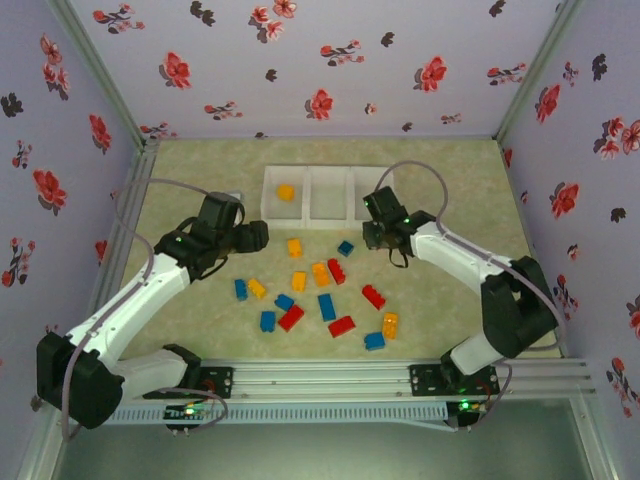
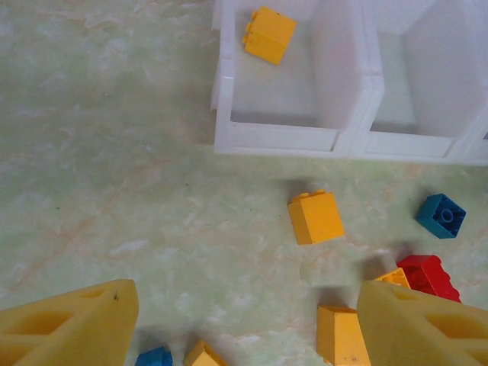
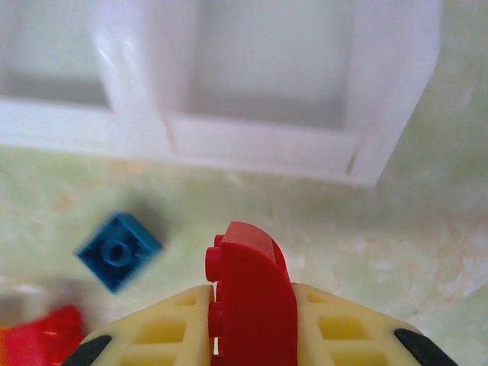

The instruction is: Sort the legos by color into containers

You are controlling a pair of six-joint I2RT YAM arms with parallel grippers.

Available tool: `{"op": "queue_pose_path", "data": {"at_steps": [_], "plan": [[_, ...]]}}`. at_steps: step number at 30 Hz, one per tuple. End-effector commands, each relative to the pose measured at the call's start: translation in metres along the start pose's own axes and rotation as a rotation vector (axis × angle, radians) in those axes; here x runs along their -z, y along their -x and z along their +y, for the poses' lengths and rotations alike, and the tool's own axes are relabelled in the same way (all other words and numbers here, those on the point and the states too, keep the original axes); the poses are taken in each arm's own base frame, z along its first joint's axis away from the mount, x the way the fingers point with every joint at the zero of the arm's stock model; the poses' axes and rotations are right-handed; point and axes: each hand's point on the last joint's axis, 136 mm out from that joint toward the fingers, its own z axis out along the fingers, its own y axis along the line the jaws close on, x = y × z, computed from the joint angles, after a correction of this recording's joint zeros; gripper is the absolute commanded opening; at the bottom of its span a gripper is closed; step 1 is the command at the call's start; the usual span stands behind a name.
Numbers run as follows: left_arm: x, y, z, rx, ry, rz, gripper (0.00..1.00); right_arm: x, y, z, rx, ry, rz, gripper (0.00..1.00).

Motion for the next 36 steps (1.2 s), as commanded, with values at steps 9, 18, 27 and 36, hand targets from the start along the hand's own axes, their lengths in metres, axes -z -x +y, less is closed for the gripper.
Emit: {"op": "queue_pose_path", "data": {"at_steps": [9,18,27,36], "plan": [[0.016,0.009,-0.006,-0.012,-0.005,0.004,0.77,0.074,0.106,0.044,0.031,0.143,-0.300,0.20],[0.022,0.010,-0.006,0.014,-0.012,-0.009,0.76,0.013,0.170,0.090,0.061,0.185,-0.348,0.17],[0.025,-0.012,0.009,0.006,0.035,0.038,0.77,-0.059,0.180,0.114,0.072,0.184,-0.261,0.18],[0.031,-0.016,0.018,0.013,0.059,0.028,0.77,-0.097,0.171,0.119,0.067,0.186,-0.184,0.22]]}}
